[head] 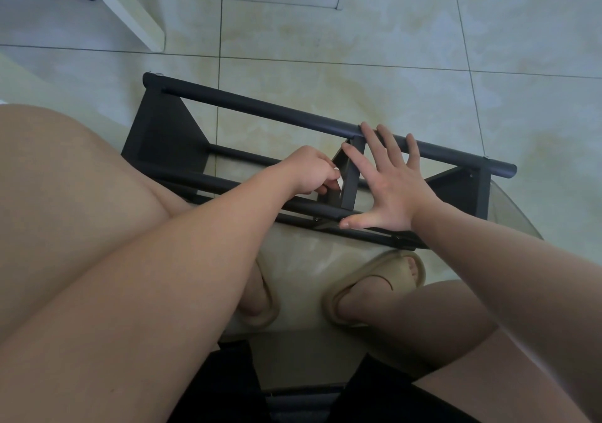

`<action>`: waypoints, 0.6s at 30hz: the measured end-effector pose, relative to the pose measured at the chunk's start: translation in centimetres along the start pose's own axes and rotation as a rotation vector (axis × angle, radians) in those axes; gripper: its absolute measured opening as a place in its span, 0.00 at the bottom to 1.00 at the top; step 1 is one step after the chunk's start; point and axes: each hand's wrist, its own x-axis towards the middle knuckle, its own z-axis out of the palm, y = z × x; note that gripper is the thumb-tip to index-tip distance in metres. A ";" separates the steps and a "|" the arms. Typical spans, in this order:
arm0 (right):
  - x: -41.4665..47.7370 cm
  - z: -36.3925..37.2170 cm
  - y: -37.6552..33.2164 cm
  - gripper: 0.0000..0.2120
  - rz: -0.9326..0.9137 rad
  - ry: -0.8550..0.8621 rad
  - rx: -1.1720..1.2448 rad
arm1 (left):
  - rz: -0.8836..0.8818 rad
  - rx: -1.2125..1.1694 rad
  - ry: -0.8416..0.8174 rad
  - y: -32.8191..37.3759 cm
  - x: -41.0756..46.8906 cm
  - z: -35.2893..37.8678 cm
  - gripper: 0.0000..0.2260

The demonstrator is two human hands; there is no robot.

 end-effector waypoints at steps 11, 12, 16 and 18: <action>0.0 0.2 0.1 0.63 0.000 0.002 0.000 | -0.048 -0.037 -0.042 0.2 0.0 -0.2 0.05; 0.1 0.2 0.1 0.63 0.000 0.003 -0.001 | -0.058 -0.032 -0.052 0.2 0.0 -0.2 0.05; 0.0 0.2 0.1 0.63 -0.002 0.007 -0.001 | -0.097 -0.013 -0.095 0.4 -0.1 -0.2 0.07; 0.0 0.2 0.1 0.63 -0.001 0.006 -0.002 | -0.104 0.004 -0.112 0.5 -0.2 -0.2 0.07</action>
